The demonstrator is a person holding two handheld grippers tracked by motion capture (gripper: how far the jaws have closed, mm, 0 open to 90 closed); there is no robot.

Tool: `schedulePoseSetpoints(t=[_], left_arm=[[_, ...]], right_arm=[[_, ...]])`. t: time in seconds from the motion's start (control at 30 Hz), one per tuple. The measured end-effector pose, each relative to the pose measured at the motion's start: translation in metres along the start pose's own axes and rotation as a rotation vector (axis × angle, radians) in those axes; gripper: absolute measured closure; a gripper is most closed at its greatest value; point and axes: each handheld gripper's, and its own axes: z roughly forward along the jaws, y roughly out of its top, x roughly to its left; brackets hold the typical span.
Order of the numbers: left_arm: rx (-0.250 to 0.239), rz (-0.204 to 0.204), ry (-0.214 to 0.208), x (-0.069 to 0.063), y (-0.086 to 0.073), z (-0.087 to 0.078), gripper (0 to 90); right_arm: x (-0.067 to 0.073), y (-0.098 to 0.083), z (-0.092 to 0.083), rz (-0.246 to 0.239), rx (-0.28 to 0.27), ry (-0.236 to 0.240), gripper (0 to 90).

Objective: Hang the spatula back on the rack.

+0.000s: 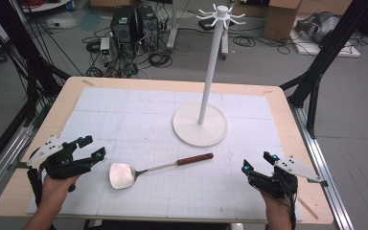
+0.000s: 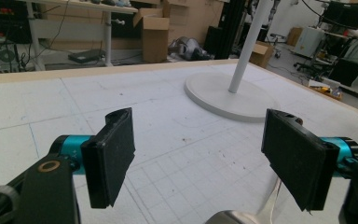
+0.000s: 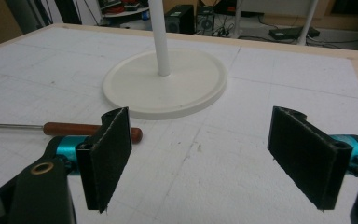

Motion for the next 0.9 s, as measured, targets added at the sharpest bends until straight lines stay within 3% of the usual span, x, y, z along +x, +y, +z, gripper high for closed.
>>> schedulePoseSetpoints(t=[0.27,0.57,0.77,0.9], left_arm=[[0.038,-0.004,-0.026,0.0,-0.001,0.003,25.6],[0.072,-0.023,-0.133,-0.005,0.009,0.016,29.6],[0.209,0.086,-0.221,-0.019,0.02,0.041,30.0],[0.276,0.132,-0.284,-0.031,0.027,0.063,29.9]], right_arm=[[0.001,0.0,0.002,-0.011,0.006,0.006,20.7],[0.004,-0.002,0.001,-0.023,0.015,0.023,20.7],[0.005,-0.003,-0.002,-0.02,0.017,0.018,20.7],[0.007,-0.003,-0.004,-0.027,0.019,0.015,20.7]])
